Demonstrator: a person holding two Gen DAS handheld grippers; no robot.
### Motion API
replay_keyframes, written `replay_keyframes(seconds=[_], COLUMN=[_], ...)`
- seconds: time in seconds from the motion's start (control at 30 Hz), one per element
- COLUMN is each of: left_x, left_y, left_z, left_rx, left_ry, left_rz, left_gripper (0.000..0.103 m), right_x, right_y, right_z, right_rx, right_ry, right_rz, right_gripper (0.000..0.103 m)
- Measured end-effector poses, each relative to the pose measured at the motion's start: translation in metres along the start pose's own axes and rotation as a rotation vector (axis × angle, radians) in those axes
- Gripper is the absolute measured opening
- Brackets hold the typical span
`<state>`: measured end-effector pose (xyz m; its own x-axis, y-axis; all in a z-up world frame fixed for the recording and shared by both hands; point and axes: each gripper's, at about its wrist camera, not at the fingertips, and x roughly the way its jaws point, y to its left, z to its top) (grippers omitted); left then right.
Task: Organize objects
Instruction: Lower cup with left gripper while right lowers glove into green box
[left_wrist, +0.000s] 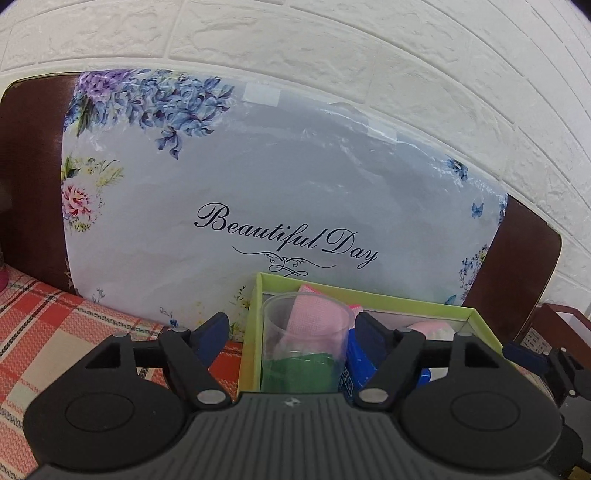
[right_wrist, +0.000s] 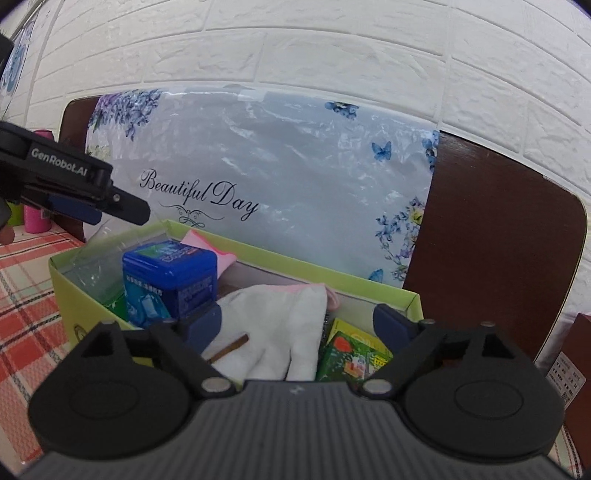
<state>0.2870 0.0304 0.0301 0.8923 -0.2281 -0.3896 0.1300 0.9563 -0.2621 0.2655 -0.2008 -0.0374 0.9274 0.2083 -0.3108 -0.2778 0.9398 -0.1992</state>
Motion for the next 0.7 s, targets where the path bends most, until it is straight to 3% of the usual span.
replay_keyframes(seconds=[0.13,0.43,0.7], left_x=[-0.024,-0.095,-0.130], left_y=[-0.008,-0.047,-0.066], left_z=[0.001,-0.008,-0.033], left_rx=[0.003,0.010,0.010], left_ry=[-0.006,0.008,0.062], left_rz=[0.031,0.011,-0.007], left_gripper=[0.078,0.080,0.081], right_x=[-0.020,-0.100,-0.162], right_y=[-0.003,-0.010,-0.016], right_z=[0.005,0.016,-0.002], right_rx=[0.040,0.135,0.220], right_ry=[-0.013,-0.091,-0.129], right_rz=[0.003,0.036,0.011], right_gripper=[0.103,0.103,0.103])
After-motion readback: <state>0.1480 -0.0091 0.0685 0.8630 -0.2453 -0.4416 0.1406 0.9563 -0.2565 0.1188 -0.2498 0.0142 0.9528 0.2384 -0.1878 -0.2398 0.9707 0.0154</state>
